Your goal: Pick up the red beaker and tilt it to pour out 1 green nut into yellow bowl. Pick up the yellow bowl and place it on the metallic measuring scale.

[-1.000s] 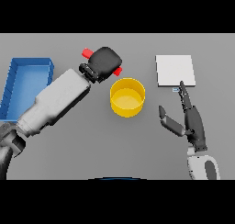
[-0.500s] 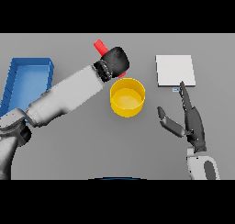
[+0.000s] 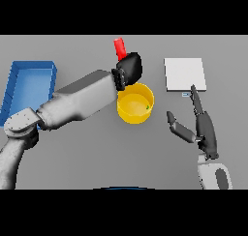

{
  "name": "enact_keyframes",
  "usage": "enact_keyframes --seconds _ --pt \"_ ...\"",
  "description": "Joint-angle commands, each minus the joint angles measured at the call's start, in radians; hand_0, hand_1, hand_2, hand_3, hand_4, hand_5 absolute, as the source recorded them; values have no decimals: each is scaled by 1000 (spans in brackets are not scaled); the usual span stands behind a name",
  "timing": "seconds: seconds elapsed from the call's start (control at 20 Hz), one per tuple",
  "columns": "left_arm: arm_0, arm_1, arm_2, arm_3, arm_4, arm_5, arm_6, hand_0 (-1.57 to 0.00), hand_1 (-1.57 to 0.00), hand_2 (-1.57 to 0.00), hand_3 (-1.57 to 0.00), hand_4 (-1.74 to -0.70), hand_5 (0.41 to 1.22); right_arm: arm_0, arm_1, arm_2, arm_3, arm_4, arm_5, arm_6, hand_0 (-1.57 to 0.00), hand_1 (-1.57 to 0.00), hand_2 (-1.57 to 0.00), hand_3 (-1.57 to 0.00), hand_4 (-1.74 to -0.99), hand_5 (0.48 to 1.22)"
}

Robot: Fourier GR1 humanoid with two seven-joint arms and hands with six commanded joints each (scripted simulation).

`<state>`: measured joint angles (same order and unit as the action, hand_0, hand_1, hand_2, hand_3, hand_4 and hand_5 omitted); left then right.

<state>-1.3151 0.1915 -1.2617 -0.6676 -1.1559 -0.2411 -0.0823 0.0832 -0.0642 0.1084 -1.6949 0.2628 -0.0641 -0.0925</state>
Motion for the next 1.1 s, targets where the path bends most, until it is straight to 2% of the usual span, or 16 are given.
enact_keyframes --seconds 0.0,0.25,0.3,0.4,0.5,0.6,0.7,0.75,0.85,0.9,1.0,1.05 --pt "-14 -9 -15 5 -8 -1 -3 -1571 -1571 -1571 -1571 -1731 1221 5 3 3 -1 6 -5 -9 1 1 1 1 -1159 632" --pt "-65 -34 -90 25 -30 -3 -23 -1571 -1571 -1571 -1571 -1720 1221 0 5 -6 11 1 -11 0 1 1 1 1 -1151 634" --pt "-76 -28 -99 15 -29 -9 -28 -1571 -1571 -1571 -1571 -1720 1221 17 8 -3 5 -7 -5 -29 1 1 1 1 -1154 635" --pt "-143 -25 -101 43 -20 -6 -69 -1571 -1571 -1571 -1571 -1721 1221 10 6 -5 -10 -17 0 -24 1 1 1 1 -1153 636" --pt "-195 -1 -97 65 -11 15 -79 -1571 -1571 -1571 -1571 -1721 1221 -9 7 -8 2 -23 4 -12 1 1 1 1 -1147 642" --pt "-253 31 -87 100 -1 37 -76 -1571 -1571 -1571 -1571 -1725 1221 -6 5 -4 7 -20 7 -41 1 1 1 1 -1154 654" --pt "-314 71 -37 141 44 71 -75 -1571 -1571 -1571 -1179 -1731 1221 -1 8 8 6 -7 6 -48 1 1 1 1 -1160 660" --pt "-343 82 -8 188 68 75 -45 -1571 -1571 -1571 -1257 -1726 1221 -2 5 6 3 -7 7 -44 1 1 1 1 -1160 663" --pt "-397 101 85 284 161 85 -28 -1571 -1571 -1571 -1370 -1727 1221 3 9 6 8 -20 14 -56 1 1 1 1 -1160 661" --pt "-408 108 136 336 215 93 -12 -1571 -1571 -1571 -1410 -1729 1221 -11 14 4 12 -22 11 -43 1 1 1 1 -1156 658" --pt "-410 156 276 405 373 103 22 -1571 -1571 -1571 -1468 -1734 1221 -20 10 7 13 9 -14 -35 1 1 1 1 -1146 641" --pt "-407 178 346 437 454 111 52 -1571 -1571 -1571 -1427 -1735 1221 -26 5 8 18 25 -20 -30 1 1 1 1 -1140 637"
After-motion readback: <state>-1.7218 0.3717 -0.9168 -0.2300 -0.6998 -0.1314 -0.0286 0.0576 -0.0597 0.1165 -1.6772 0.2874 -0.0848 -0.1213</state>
